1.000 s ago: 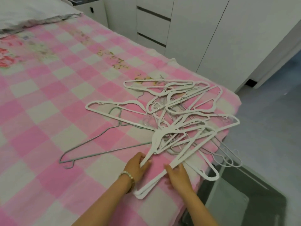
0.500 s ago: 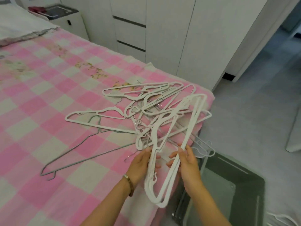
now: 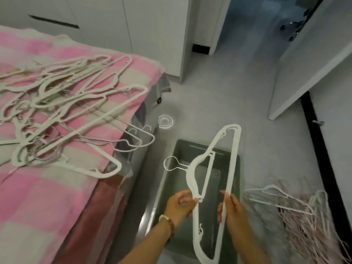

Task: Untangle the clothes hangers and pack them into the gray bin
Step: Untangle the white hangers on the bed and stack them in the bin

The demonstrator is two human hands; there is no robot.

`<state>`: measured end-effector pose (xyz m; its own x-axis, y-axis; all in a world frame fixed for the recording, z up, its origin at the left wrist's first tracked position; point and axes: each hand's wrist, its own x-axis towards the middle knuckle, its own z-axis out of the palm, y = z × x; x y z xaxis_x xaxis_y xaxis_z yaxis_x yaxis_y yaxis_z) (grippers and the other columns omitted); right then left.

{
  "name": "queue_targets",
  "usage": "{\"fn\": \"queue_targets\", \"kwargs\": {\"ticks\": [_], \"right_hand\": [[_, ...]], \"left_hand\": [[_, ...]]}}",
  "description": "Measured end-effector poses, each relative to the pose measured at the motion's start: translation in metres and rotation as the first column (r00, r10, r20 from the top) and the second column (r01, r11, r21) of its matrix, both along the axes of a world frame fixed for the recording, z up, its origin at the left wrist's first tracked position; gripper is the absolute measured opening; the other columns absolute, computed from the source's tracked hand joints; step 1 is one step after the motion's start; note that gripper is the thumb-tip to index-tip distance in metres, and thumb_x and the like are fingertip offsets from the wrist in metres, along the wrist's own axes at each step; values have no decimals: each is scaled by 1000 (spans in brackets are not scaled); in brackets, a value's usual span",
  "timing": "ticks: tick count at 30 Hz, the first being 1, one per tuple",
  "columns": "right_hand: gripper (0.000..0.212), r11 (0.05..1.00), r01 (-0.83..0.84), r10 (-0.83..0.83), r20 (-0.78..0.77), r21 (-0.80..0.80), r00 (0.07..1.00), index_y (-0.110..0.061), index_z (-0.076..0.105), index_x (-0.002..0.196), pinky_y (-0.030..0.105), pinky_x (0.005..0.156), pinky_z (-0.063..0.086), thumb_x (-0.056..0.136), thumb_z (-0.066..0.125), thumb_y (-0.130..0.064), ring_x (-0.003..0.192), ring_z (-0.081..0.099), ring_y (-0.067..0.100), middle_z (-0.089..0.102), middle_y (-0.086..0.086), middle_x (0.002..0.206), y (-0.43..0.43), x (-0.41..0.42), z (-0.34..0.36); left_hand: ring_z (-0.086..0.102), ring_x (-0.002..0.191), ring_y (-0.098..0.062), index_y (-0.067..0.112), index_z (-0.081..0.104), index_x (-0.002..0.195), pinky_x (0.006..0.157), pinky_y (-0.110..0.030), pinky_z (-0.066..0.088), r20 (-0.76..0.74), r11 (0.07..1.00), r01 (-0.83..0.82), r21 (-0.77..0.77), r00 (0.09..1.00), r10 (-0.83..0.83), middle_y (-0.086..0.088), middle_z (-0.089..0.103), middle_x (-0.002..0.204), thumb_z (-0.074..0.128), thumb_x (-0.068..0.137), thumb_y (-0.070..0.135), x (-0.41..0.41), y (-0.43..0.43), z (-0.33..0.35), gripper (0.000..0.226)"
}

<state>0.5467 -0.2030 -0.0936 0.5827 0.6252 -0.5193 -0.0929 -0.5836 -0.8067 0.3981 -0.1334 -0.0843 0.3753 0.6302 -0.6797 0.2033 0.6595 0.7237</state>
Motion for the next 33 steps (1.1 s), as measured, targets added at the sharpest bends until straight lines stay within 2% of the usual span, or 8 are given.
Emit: {"fn": "queue_targets", "kwargs": {"ticks": [3, 6, 12, 16, 19, 21, 25, 33], "right_hand": [[14, 994, -47, 41, -62, -98, 997, -17, 58, 98, 27, 50, 51, 98, 45, -20, 56, 61, 20, 61, 10, 67, -10, 23, -80], [17, 979, -36, 18, -94, -199, 995, -6, 58, 94, 25, 53, 49, 97, 45, -17, 61, 60, 19, 60, 10, 69, -5, 39, -171], [24, 951, 1, -74, -227, -309, 971, -6, 56, 94, 24, 53, 45, 100, 38, -21, 63, 54, 18, 54, 10, 71, 16, 61, -332], [25, 911, 75, -166, -194, -406, 967, -7, 56, 106, 25, 55, 40, 101, 36, -22, 69, 51, 18, 54, 9, 81, 15, 59, -412], [34, 919, 14, -97, -192, -395, 976, -11, 43, 133, 25, 55, 40, 100, 36, -19, 74, 52, 16, 56, 11, 95, 9, 54, -444], [37, 929, -2, -72, -187, -370, 980, -13, 43, 136, 27, 65, 44, 100, 38, -18, 80, 55, 17, 57, 8, 97, 6, 53, -451], [41, 929, -68, 2, -178, -364, 984, -16, 39, 139, 38, 100, 38, 99, 41, -22, 126, 46, 29, 45, 12, 141, -6, 47, -427], [46, 972, -151, 114, -201, -181, 973, -17, 38, 142, 30, 107, 31, 98, 44, -27, 135, 37, 23, 38, 5, 149, -13, 34, -260]], "left_hand": [[58, 73, -20, 13, 60, 91, 66, -30, 53, -111, 998, 24, -65, 993, -31, -9, 61, 79, 72, 79, 11, 24, -8, -83, 17], [56, 70, -21, 14, 55, 74, 70, -33, 52, -176, 994, 74, -75, 981, -87, -7, 55, 72, 73, 77, 7, 41, -2, -182, 20], [66, 85, -35, 9, 54, 79, 82, -53, 55, -218, 990, 87, -114, 970, -110, -11, 63, 77, 75, 74, 4, 67, 21, -344, 22], [61, 61, -20, 8, 54, 77, 58, -31, 58, -286, 993, 84, -87, 952, -105, -3, 59, 63, 73, 73, -4, 72, 7, -417, 23], [60, 73, -21, 0, 58, 103, 77, -34, 54, -274, 992, 36, -120, 959, -68, -13, 65, 83, 72, 73, -7, 67, -7, -452, 34], [60, 81, -21, 3, 56, 114, 83, -33, 51, -249, 988, 16, -155, 967, -54, -17, 64, 98, 73, 75, 0, 64, -9, -462, 42], [62, 103, -30, 5, 53, 125, 90, -40, 53, -252, 981, 26, -190, 965, -75, -14, 62, 118, 70, 81, 19, 58, -14, -447, 49], [57, 111, -25, 18, 50, 128, 100, -40, 46, -302, 995, 73, -63, 949, -89, -9, 56, 130, 58, 87, 38, 39, 1, -287, 46]]}}
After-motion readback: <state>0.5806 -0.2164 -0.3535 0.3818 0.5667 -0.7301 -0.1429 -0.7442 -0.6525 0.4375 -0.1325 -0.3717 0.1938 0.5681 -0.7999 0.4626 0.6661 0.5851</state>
